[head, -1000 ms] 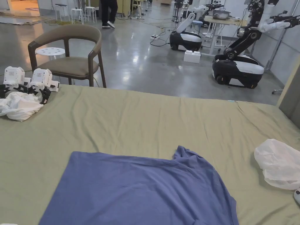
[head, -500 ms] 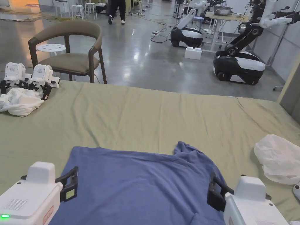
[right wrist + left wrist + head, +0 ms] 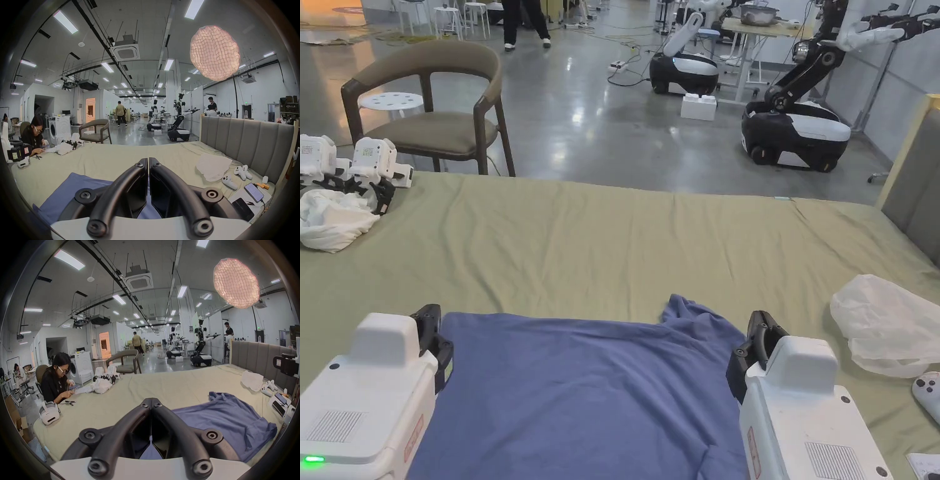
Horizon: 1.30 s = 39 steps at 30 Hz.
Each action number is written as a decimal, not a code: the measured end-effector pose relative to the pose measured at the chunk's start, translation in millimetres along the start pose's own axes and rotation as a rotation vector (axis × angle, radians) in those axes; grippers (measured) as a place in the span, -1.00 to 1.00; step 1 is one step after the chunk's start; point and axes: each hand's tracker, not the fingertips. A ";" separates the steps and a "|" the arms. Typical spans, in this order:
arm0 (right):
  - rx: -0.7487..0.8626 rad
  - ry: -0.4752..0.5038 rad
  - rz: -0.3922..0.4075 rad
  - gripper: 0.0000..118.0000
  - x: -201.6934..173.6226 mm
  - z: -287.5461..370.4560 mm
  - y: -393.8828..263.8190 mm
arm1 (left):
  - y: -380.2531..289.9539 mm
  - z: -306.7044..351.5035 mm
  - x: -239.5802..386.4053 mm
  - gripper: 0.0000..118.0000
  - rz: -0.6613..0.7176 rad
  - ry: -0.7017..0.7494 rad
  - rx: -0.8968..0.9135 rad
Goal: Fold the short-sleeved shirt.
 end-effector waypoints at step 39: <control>-0.298 0.089 0.109 -1.00 14.5 1.4 -68.0 | -174.2 -25.5 -80.4 -1.00 0.114 -0.048 -0.968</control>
